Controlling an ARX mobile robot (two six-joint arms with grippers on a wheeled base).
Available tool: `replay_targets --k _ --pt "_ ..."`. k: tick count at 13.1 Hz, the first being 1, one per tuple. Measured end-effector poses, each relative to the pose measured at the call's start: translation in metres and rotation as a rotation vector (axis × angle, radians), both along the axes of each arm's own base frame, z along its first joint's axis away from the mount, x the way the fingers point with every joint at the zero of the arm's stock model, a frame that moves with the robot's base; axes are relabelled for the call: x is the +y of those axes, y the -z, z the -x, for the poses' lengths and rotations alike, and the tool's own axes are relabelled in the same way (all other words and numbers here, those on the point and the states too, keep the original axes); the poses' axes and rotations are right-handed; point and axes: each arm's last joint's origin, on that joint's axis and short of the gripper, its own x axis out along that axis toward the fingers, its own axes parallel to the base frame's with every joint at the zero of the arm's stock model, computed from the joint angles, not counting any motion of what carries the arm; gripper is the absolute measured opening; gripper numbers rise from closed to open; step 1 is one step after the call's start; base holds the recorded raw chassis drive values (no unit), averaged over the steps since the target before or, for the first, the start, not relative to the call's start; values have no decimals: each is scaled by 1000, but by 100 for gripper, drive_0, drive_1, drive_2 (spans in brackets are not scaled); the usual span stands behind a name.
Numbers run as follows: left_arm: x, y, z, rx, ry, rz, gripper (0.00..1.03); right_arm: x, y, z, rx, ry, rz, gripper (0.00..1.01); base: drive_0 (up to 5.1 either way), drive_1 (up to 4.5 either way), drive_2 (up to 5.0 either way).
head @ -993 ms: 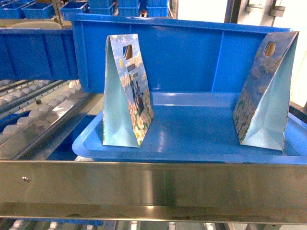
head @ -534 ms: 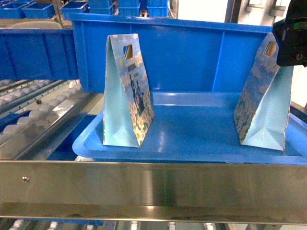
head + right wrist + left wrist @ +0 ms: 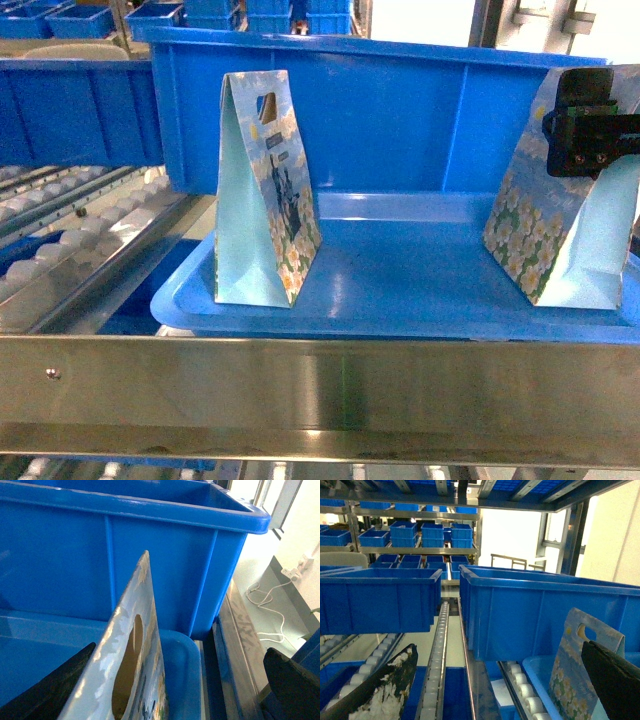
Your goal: Move flower gift bag to table near conveyor
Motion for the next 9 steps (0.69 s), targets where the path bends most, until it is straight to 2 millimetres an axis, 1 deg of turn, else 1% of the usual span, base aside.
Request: replay_targets --k 1,2,3,6,8,9 --pt "0 0 0 0 0 0 98 0 -1 0 -4 -4 -17 98 0 0 0" --pt "0 0 0 -1 0 0 98 1 -2 1 -20 -8 -27 92 0 0 0" --pt "0 0 0 0 0 0 98 1 -2 4 -29 -18 -32 78 0 0 0" --pt "0 0 0 0 0 0 98 8 -4 15 -51 -58 -41 28 0 0 0" --pt "0 0 0 0 0 0 98 7 -4 21 -66 -65 -45 1 0 0 0" --pt "0 0 0 0 0 0 98 9 -3 26 -75 -85 -50 2 0 0 0"
